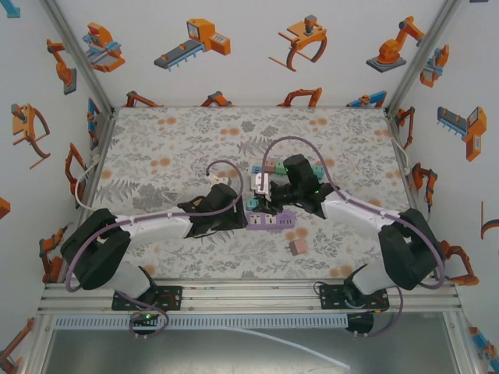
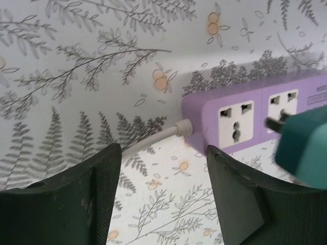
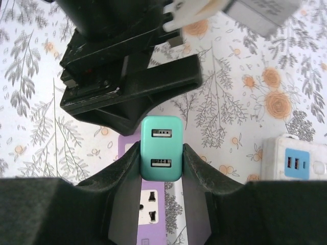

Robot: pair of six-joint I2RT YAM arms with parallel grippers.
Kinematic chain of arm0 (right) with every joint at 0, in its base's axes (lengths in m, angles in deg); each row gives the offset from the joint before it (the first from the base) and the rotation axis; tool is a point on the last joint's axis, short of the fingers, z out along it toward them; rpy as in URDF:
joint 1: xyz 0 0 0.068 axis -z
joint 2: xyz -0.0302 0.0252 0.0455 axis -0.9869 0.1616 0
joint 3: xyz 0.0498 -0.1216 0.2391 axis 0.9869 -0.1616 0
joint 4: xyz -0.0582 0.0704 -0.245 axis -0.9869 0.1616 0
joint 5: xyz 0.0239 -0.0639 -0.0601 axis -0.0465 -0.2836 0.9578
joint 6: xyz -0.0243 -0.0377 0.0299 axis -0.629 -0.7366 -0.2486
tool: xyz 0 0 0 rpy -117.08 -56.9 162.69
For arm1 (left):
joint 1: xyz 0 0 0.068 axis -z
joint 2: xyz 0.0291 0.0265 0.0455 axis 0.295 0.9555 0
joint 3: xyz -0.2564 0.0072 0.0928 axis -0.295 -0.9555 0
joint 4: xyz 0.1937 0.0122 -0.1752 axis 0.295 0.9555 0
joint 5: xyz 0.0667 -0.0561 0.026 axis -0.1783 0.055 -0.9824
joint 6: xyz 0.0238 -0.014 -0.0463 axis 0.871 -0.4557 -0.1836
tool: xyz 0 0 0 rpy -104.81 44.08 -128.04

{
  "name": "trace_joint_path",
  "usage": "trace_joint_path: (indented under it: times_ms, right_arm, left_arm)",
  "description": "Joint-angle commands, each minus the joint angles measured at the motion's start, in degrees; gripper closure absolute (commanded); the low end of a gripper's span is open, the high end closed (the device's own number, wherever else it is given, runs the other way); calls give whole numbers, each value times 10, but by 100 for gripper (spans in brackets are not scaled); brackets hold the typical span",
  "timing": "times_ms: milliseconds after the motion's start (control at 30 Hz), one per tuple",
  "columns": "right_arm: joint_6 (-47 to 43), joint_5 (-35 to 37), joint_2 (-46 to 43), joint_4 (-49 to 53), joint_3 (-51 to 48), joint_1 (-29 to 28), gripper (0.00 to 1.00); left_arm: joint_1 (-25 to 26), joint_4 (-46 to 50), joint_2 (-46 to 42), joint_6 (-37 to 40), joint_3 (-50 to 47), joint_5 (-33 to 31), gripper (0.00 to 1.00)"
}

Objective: Pull the plug off the socket

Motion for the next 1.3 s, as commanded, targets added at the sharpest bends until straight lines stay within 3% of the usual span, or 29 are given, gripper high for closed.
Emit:
trace_joint_path:
  times_ms: [0,167,333,433,700,900,1100,1267]
  right_arm:
    - [122,31,-54,-82,-23,-4,80]
    - [303,74,-142,-179,-93,-4,80]
    - [491,168,-264,-172,-138,-4,83]
    - [583,177,-334,-171,-174,-5,82]
    - [769,205,-455,27,-216,-13,84]
    - [835,221,-424,79,-239,-30,87]
    - [842,258,-332,22,-261,-69,89]
    - [839,277,-241,-43,-275,-94,88]
  left_arm:
    - [5,51,-42,26,24,-14,36]
    - [5,36,-118,80,31,11,36]
    - [7,43,-209,170,39,67,35]
    - [8,65,-265,214,44,89,33]
    - [10,133,-368,310,45,143,28]
    - [13,274,-357,414,91,205,2]
    - [31,314,-327,536,71,284,3]
    - [58,321,-299,586,61,264,3]
